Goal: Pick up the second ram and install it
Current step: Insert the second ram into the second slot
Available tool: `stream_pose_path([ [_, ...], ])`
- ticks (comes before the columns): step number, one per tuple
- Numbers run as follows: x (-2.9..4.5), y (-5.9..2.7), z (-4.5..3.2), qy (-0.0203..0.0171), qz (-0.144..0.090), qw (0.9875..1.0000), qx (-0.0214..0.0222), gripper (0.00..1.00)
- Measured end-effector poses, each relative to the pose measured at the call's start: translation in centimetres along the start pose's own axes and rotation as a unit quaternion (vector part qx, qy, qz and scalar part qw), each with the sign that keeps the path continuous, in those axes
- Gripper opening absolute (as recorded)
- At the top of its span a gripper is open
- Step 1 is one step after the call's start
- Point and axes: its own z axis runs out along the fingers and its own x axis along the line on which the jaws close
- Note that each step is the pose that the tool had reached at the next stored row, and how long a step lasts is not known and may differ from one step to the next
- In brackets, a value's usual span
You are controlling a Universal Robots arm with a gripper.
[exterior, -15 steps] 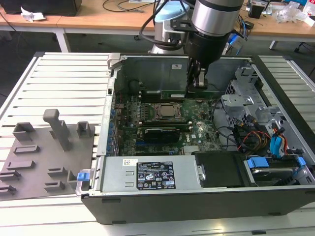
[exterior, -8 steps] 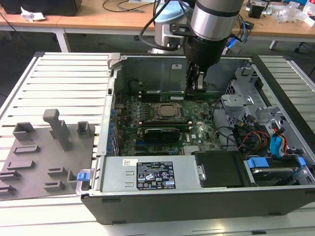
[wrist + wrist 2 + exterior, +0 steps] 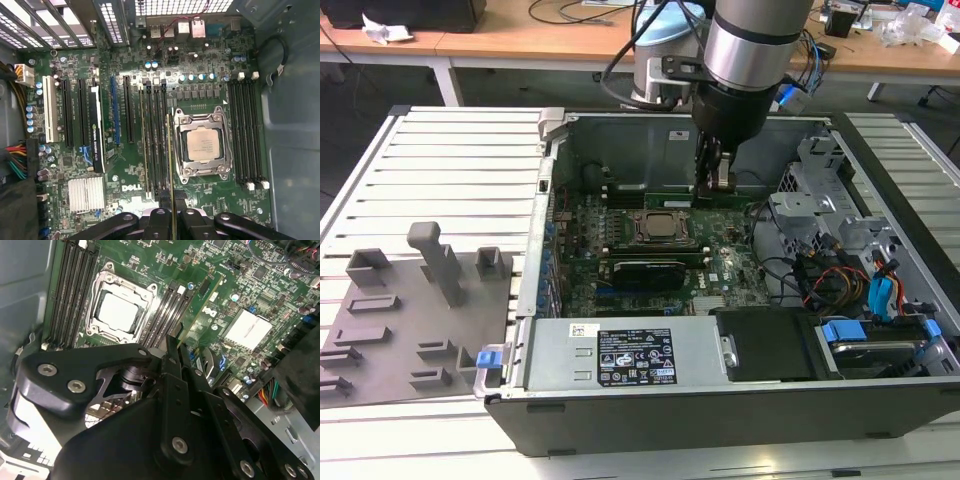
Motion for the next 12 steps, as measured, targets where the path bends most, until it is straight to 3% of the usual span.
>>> stream_pose_path([
  [12, 0.04, 0.01, 0.73, -0.0001, 0.0, 1.0, 0.0, 0.14],
])
